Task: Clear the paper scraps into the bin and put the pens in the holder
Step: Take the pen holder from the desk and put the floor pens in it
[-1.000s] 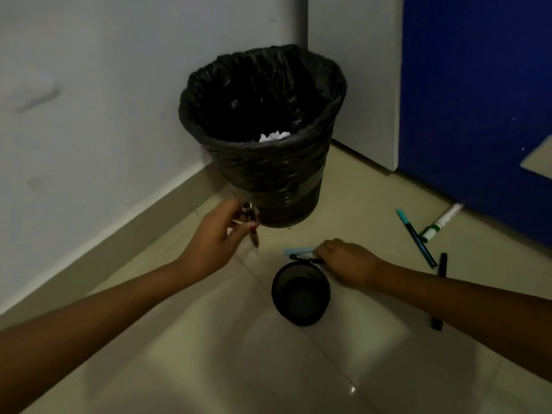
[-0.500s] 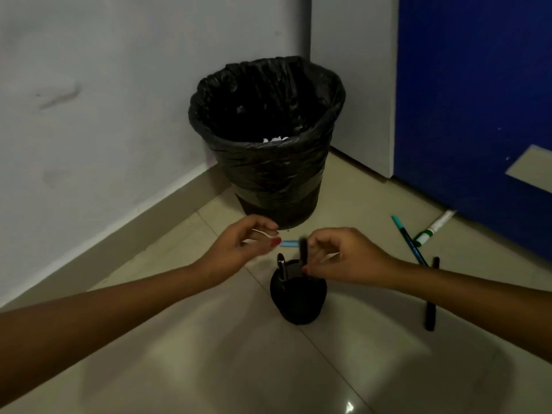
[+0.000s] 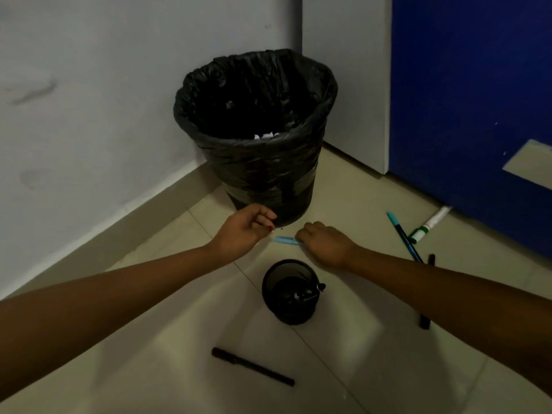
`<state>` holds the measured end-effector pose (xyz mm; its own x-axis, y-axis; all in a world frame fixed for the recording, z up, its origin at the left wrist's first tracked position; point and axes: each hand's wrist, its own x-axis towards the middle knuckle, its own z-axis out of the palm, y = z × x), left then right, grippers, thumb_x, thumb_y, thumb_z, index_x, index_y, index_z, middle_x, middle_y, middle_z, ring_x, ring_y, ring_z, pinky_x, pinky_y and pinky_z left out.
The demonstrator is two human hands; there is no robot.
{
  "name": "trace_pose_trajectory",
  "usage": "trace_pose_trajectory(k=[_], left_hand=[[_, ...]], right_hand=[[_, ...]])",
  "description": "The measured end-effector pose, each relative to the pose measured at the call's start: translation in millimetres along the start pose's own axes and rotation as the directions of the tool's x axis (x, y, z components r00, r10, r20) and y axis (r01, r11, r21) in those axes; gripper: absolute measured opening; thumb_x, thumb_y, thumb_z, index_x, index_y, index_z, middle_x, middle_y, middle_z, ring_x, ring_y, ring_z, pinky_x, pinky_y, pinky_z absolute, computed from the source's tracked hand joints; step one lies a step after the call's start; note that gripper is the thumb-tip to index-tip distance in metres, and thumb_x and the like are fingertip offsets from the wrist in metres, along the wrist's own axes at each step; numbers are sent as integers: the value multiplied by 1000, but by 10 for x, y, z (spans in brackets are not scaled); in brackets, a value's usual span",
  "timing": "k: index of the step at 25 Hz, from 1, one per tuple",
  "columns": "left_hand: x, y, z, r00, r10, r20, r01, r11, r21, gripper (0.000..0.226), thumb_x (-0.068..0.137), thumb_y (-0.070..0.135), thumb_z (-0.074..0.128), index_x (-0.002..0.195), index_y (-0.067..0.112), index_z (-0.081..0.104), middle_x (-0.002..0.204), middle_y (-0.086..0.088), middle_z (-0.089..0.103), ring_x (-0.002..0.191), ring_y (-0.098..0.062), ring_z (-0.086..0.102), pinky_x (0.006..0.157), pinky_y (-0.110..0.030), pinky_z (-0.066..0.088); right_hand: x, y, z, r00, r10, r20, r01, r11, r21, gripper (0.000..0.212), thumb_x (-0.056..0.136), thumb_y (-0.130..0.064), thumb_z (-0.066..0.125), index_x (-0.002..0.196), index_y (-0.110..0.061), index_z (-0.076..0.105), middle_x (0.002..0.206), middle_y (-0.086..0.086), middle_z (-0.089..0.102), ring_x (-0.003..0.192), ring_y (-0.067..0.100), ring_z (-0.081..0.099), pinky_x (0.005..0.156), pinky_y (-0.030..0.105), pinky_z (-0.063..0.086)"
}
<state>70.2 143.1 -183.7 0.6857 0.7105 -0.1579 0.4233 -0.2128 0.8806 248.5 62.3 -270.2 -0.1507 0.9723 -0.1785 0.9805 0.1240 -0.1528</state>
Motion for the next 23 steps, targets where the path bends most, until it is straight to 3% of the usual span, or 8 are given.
trace_pose_trajectory(k=[3,5,8,12,14,17,19,23], left_hand=[[-200,-261,-135,940,-243,240,90,855,511,18,83,5,58,101,5,58,103,-9,61,95,-20,56,66,-10,38],[-583,-550,-195,822,-367,435,-2,763,647,49,69,32,70,109,8,54,107,-5,57,87,-11,53,61,-3,35],[-1115,-864,-116,745,-273,608,-232,749,621,76,56,61,68,115,20,45,105,3,48,89,-10,49,77,-20,45],[-1377,-1048,-19,664,-28,747,-668,426,610,21,80,46,40,91,28,43,96,5,63,75,-11,60,57,-19,48],[-1339,-950,-71,640,61,766,-733,347,585,20,86,44,31,87,29,45,87,11,64,67,-4,58,50,-14,46],[-1235,-383,-200,682,194,705,-649,604,463,36,97,42,23,94,20,52,88,-1,64,76,-6,53,65,-14,45],[-1092,11,-289,754,358,550,-624,651,432,41,96,41,24,99,15,56,90,-3,62,81,-7,52,73,-10,40],[-836,321,-429,771,460,441,-620,379,687,30,92,26,36,95,13,62,82,-7,64,67,-22,60,55,-30,51]], right_hand=[[-75,58,-44,997,46,58,-49,998,50,25,87,-6,47,111,1,51,111,22,55,96,34,54,77,42,50],[-193,160,-119,986,120,119,-143,968,208,19,83,-10,55,100,-1,54,103,20,58,85,30,56,71,38,49],[-348,198,-299,950,300,84,-297,791,536,14,79,-11,62,83,-10,48,84,9,55,72,19,51,57,27,43],[-398,23,-415,918,393,57,-275,525,806,16,87,-2,46,76,-14,50,68,3,55,62,17,53,59,24,43],[-435,17,-474,942,334,39,-242,594,767,18,87,-2,47,77,-15,54,69,1,56,67,16,54,61,12,41],[-560,195,-563,942,337,1,-237,662,711,10,85,-3,53,85,-9,61,82,6,60,74,16,54,55,2,36],[-719,355,-566,913,407,-15,-284,661,695,11,82,-2,57,84,-11,63,88,7,62,82,18,55,55,9,37],[-918,486,-605,874,486,0,-326,586,741,15,79,2,59,81,-13,62,89,5,62,87,20,56,70,22,41]])
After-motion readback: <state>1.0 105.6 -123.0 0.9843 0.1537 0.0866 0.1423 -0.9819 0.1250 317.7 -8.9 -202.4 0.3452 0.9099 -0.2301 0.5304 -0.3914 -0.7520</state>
